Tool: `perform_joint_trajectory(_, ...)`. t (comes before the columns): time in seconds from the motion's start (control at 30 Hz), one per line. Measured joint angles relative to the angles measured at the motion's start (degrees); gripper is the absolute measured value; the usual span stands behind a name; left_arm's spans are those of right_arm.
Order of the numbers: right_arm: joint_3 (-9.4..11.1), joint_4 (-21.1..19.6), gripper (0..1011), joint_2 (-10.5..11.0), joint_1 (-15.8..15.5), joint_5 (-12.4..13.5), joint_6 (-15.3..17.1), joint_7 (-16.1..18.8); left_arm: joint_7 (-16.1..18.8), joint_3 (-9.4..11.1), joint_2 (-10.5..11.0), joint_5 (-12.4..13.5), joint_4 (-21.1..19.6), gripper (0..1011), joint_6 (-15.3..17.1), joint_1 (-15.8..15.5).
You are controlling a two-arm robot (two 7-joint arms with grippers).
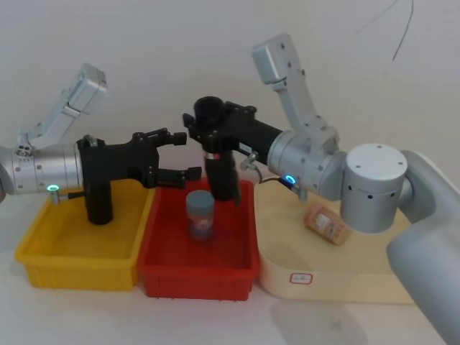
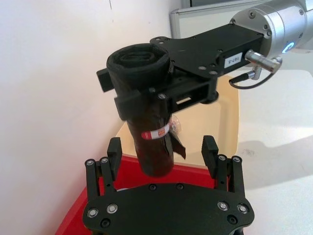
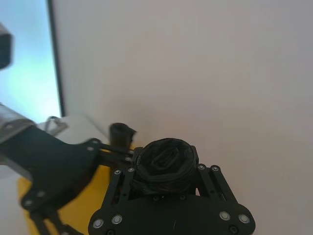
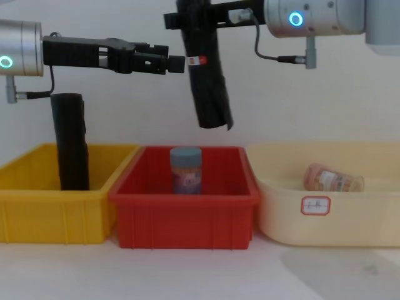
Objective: Pick up the garbage bag with the one hand and transfer it to the other hand.
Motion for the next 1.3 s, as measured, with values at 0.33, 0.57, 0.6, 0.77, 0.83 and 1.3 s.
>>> perform_joint_trajectory(0.33, 2.4, -3.0, 506, 1.6, -2.4, -2.2, 3.0, -7.1, 0.0, 0.0, 0.0, 0.0, 0.0, 1001, 0.0, 0.0)
perform_joint_trajectory(0.57, 4.2, -4.4, 506, 2.5, -3.9, -3.2, 4.8, -11.0, 0.0, 0.0, 0.0, 0.0, 0.0, 1001, 0.0, 0.0)
perform_joint_trajectory(0.6, 4.6, -4.7, 506, 2.7, -4.2, -3.4, 5.2, -11.9, 0.0, 0.0, 0.0, 0.0, 0.0, 1001, 0.0, 0.0)
perform_joint_trajectory(0.77, 6.1, -5.4, 506, 3.4, -5.1, -3.9, 6.5, -14.5, 0.0, 0.0, 0.0, 0.0, 0.0, 1001, 0.0, 0.0)
perform_joint_trajectory(0.83, 6.8, -5.7, 506, 3.7, -5.6, -4.1, 7.1, -15.6, 0.0, 0.0, 0.0, 0.0, 0.0, 1001, 0.0, 0.0)
perform_joint_trajectory(1.3, 9.0, -6.3, 859, 4.6, -6.9, -4.7, 9.0, -19.0, 0.0, 0.0, 0.0, 0.0, 0.0, 1001, 0.0, 0.0)
